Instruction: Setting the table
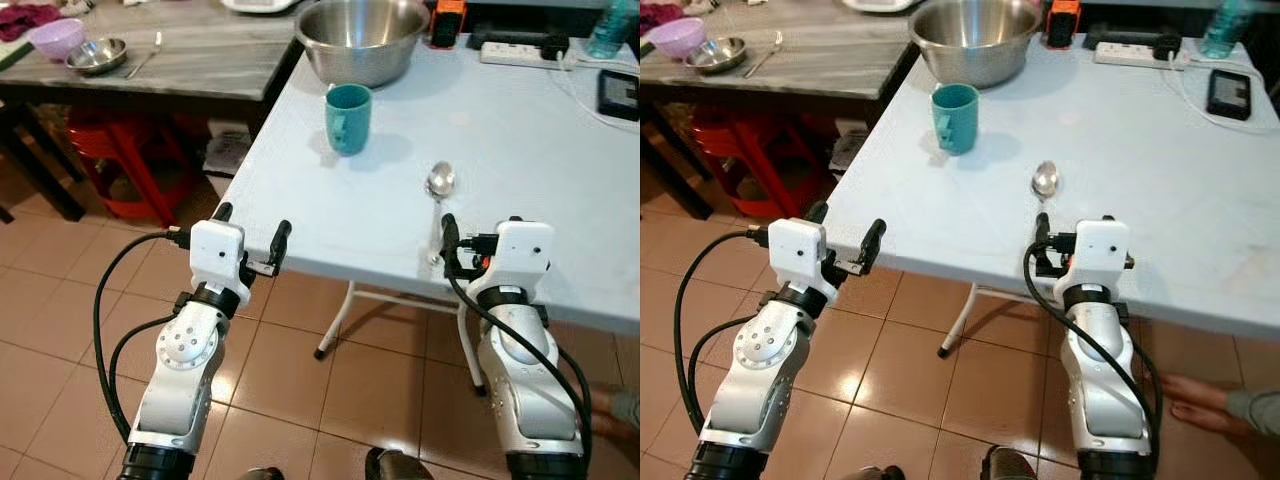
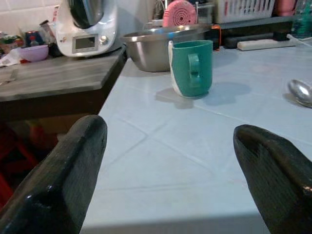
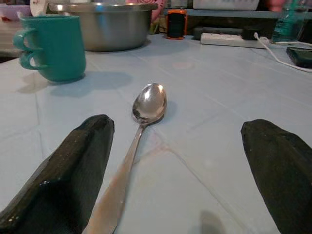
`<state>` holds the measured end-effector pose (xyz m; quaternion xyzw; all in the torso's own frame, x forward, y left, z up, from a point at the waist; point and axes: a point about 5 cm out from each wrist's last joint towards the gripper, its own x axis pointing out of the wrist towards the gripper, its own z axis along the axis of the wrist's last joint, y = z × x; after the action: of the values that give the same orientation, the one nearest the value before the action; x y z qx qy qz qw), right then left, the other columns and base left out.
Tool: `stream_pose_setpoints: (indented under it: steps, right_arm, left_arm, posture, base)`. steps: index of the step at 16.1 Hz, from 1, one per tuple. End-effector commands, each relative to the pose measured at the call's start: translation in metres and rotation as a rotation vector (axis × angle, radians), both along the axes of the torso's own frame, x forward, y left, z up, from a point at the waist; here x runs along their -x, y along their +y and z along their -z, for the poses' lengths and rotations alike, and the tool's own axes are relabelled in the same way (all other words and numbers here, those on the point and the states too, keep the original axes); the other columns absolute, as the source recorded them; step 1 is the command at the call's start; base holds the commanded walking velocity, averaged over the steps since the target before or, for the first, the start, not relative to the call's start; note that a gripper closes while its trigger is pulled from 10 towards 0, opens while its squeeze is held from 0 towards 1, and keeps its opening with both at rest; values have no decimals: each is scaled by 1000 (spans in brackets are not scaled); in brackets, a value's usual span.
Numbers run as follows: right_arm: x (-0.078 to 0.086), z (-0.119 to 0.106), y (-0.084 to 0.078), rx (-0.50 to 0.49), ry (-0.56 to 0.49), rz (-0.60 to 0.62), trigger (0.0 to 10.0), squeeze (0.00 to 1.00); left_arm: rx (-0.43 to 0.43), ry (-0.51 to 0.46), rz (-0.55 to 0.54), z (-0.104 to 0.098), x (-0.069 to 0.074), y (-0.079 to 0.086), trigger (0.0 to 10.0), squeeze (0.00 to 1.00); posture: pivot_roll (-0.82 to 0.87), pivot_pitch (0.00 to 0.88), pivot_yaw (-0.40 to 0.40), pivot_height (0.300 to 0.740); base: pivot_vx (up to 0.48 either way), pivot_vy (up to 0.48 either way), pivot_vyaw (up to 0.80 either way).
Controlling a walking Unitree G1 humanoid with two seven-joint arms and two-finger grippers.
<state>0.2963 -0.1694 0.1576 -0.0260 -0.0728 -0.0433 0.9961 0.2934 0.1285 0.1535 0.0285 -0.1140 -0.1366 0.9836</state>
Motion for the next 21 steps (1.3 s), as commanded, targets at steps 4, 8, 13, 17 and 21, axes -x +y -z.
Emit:
stream_pose_setpoints:
  steps: [4, 8, 13, 17, 21]
  right_arm:
    - [1, -1, 5, -18, 1, -15, 10000, 0]
    - [1, -1, 5, -14, 1, -17, 10000, 0]
    - [1, -1, 6, -13, 3, -22, 10000, 0]
    - [1, 0, 6, -18, 9, -21, 10000, 0]
    - [2, 2, 6, -17, 14, -18, 10000, 0]
  left_arm:
    - [11, -5, 10, -1, 2, 5, 10000, 0]
    - [14, -7, 23, -1, 3, 4, 10000, 0]
    - [21, -6, 39, -2, 4, 3, 10000, 0]
    - [22, -2, 53, -1, 5, 0, 10000, 0]
    - [21, 3, 66, 0, 6, -1, 10000, 0]
  posture:
    - [-170, 180, 78, 740]
    - [-169, 180, 77, 740]
    - [-170, 178, 77, 740]
    - [-170, 178, 77, 740]
    - [-170, 178, 77, 740]
  base:
    - [0, 0, -114]
    - [62, 0, -102]
    - [269, 0, 0]
    - [285, 0, -367]
    - [285, 0, 0]
